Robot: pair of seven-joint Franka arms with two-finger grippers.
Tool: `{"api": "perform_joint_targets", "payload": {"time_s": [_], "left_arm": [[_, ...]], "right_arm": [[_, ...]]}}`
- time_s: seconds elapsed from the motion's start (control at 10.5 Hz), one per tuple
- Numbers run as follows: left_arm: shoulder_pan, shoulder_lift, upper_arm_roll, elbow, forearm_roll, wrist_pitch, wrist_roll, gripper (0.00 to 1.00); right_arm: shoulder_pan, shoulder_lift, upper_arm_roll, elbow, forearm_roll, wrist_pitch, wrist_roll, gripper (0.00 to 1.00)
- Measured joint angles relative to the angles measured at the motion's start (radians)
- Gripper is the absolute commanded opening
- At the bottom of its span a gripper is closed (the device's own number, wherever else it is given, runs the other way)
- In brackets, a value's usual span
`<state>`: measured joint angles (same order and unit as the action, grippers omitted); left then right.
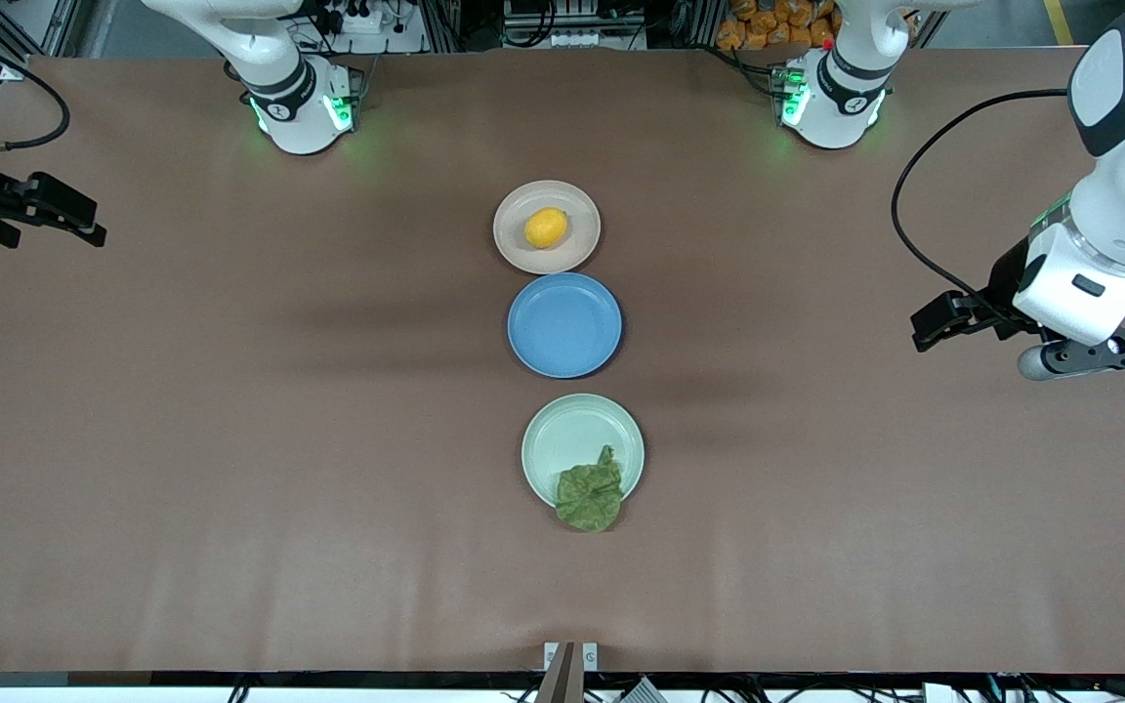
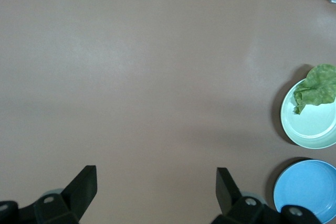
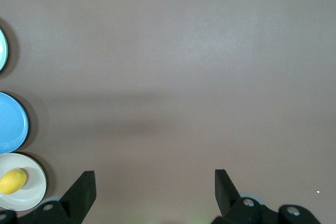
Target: Pick lemon and lettuce from plates
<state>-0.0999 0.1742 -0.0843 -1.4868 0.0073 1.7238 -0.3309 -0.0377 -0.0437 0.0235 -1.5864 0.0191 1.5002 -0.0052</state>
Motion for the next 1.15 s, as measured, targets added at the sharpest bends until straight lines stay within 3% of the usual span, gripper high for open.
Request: {"api": "perform_joint_targets", "payload": {"time_s": [0.67, 1.15], "left_arm": [[0.000, 0.000, 0.000, -0.001, 0.000, -0.019, 0.001, 1.00], [-0.010, 0.023, -0.003, -0.008, 0.002, -0.019, 0.001, 1.00]], "right_arm": [[0.010, 0.004, 0.009, -0.029, 0.004, -0.006, 0.000, 1.00], [0.134, 0.020, 0.018, -0.153, 0.014, 0.054, 0.183, 1.00]]}}
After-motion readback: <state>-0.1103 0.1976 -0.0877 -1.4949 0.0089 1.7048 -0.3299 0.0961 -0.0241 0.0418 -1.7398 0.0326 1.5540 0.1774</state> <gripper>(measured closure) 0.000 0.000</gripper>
